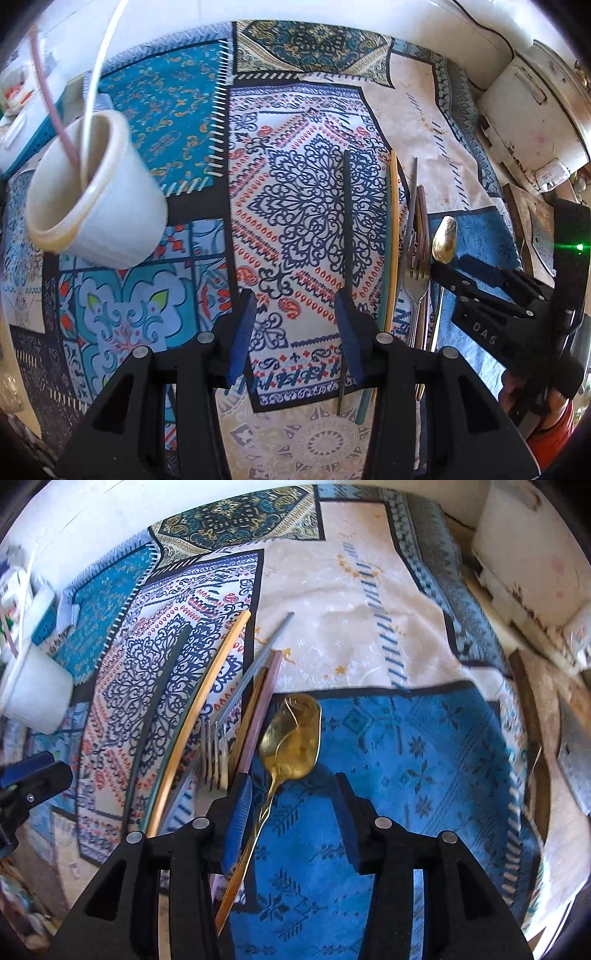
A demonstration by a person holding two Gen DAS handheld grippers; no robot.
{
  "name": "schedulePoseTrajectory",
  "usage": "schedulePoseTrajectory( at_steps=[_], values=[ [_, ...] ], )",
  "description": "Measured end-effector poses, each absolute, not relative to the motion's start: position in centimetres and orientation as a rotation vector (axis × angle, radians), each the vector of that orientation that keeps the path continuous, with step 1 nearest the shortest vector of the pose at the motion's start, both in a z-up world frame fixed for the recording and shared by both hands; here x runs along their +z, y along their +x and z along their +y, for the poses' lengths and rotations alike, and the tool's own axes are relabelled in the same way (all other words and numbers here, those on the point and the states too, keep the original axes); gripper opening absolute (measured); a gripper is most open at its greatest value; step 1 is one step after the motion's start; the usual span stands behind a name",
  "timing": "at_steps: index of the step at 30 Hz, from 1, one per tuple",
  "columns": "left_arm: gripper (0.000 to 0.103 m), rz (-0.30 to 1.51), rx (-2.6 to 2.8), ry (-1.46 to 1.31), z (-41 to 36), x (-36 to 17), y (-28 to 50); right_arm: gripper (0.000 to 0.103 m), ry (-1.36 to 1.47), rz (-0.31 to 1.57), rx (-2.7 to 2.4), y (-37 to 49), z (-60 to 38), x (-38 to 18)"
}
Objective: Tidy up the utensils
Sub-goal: 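Grasp the gold spoon with the right tool while the left tool returns to the pile, then grasp the dark green chopstick with the left tool while the right tool carries the spoon toward the cup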
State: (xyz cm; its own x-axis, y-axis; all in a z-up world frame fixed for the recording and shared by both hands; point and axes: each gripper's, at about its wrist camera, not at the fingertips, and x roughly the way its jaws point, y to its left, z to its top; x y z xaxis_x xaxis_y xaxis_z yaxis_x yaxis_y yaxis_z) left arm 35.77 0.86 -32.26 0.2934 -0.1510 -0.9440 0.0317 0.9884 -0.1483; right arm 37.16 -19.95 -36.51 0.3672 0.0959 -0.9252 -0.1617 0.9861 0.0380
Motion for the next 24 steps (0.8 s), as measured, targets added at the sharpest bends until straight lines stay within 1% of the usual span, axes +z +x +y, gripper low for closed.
schedulePoseTrajectory(
  at_steps=[3, 4, 7, 9, 11, 15, 19, 24],
  values=[
    [0.043, 1.279, -0.140, -0.098, 0.2, -32.8, 36.5, 0.045, -0.082, 1.157, 0.166, 37.5, -20.0, -36.5],
    [0.043, 1.284, -0.147, -0.095, 0.0, -33.0, 36.7, 0.047, -0.078, 1.151, 0.169, 38.1, -19.9, -36.6],
    [0.043, 1.298, -0.161, -0.082, -0.5, -33.7, 37.5, 0.048, -0.076, 1.131, 0.170, 38.8, -20.1, -36.5],
    [0.043, 1.306, -0.167, -0.080, -0.8, -34.1, 38.1, 0.044, -0.076, 1.118, 0.166, 39.3, -19.6, -36.6],
    [0.043, 1.310, -0.175, -0.084, -1.0, -34.4, 38.7, 0.031, -0.073, 1.106, 0.175, 39.7, -19.3, -36.5],
    [0.042, 1.321, -0.185, -0.099, -1.2, -35.0, 40.0, 0.028, -0.004, 1.136, 0.200, 40.6, -19.7, -36.3],
    [0.033, 1.329, -0.201, -0.092, -1.8, -35.4, 41.1, 0.027, 0.106, 1.172, 0.212, 41.4, -21.1, -36.3],
    [0.031, 1.316, -0.208, -0.059, -2.9, -35.4, 42.6, 0.027, 0.142, 1.158, 0.209, 40.4, -22.8, -35.1]
  ],
)
